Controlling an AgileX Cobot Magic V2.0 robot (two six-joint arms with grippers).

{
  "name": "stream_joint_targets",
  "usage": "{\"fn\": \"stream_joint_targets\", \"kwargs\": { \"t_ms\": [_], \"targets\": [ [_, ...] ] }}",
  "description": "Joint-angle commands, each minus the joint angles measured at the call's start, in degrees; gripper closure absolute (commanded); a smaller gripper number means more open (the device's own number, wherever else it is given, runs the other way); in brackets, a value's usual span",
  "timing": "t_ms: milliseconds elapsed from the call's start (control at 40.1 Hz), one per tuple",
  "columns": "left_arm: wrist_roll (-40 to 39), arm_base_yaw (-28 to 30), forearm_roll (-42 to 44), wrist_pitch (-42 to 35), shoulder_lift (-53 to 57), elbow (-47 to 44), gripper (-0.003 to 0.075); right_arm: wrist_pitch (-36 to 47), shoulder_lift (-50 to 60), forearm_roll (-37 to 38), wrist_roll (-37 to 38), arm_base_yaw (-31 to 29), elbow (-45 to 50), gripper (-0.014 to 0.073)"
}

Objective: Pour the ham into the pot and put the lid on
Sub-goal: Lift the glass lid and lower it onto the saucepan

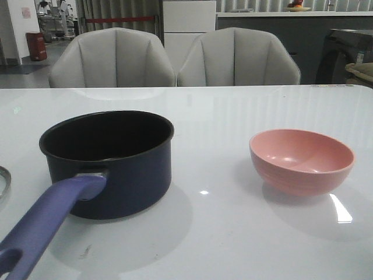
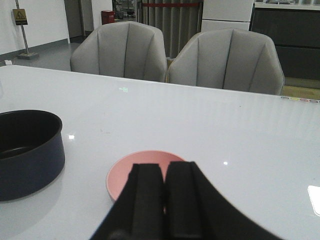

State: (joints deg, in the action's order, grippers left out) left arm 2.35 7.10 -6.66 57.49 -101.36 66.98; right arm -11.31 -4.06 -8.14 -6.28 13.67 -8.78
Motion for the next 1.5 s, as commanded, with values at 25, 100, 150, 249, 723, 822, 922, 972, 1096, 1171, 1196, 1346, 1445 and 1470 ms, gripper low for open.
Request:
{"fn": "stream_joint_targets", "kwargs": {
  "t_ms": [25, 100, 150, 249, 723, 822, 922, 972, 1096, 1171, 1196, 1346, 1445, 1470],
  "targets": [
    [0.0, 0.1, 0.2, -1.1, 0.9, 2.3, 0.0061, 5.0, -0.6, -0.1, -0.5, 0.1, -1.4, 0.0452],
    [0.0, 0.1, 0.2, -1.1, -0.1, 2.8, 0.0061, 5.0, -0.6, -0.1, -0.5, 0.1, -1.4, 0.0452],
    [0.0, 0.1, 0.2, -1.0, -0.8, 3.4, 0.0061, 5.0, -0.6, -0.1, -0.5, 0.1, -1.4, 0.0452],
    [0.0, 0.1, 0.2, -0.6, -1.9, 4.2, 0.0062, 5.0, -0.6, -0.1, -0.5, 0.1, -1.4, 0.0452],
    [0.0, 0.1, 1.0, 3.7, -3.6, 4.6, 0.0396, 5.0, -0.6, -0.1, -0.5, 0.1, -1.4, 0.0452],
    [0.0, 0.1, 1.0, 4.1, -3.6, 4.7, 0.0464, 5.0, -0.6, -0.1, -0.5, 0.1, -1.4, 0.0452],
    [0.0, 0.1, 1.0, 4.6, -3.6, 4.7, 0.052, 5.0, -0.6, -0.1, -0.5, 0.1, -1.4, 0.0452],
    [0.0, 0.1, 1.0, 5.2, -3.6, 5.1, 0.0541, 5.0, -0.6, -0.1, -0.5, 0.1, -1.4, 0.0452],
    [1.5, 0.1, 1.0, 6.7, -3.0, 6.9, 0.0597, 5.0, -0.6, -0.1, -0.5, 0.1, -1.4, 0.0452],
    [1.5, 0.1, 1.0, 7.0, -1.8, 8.0, 0.0606, 5.0, -0.6, -0.1, -0.5, 0.1, -1.4, 0.0452],
    [1.5, 0.1, 1.0, 7.0, -1.3, 8.3, 0.0606, 5.0, -0.6, -0.1, -0.5, 0.1, -1.4, 0.0452],
    [1.5, 0.1, 1.0, 9.6, 0.9, 11.2, 0.0606, 5.0, -0.6, -0.1, -0.5, 0.1, -1.4, 0.0452],
    [1.5, 0.1, 1.0, 12.2, 1.7, 14.1, 0.0607, 5.0, -0.6, -0.1, -0.5, 0.1, -1.4, 0.0452],
    [1.5, 0.1, 0.8, 12.9, 1.9, 15.0, 0.0607, 5.0, -0.6, -0.1, -0.5, 0.1, -1.4, 0.0452]
  ]
}}
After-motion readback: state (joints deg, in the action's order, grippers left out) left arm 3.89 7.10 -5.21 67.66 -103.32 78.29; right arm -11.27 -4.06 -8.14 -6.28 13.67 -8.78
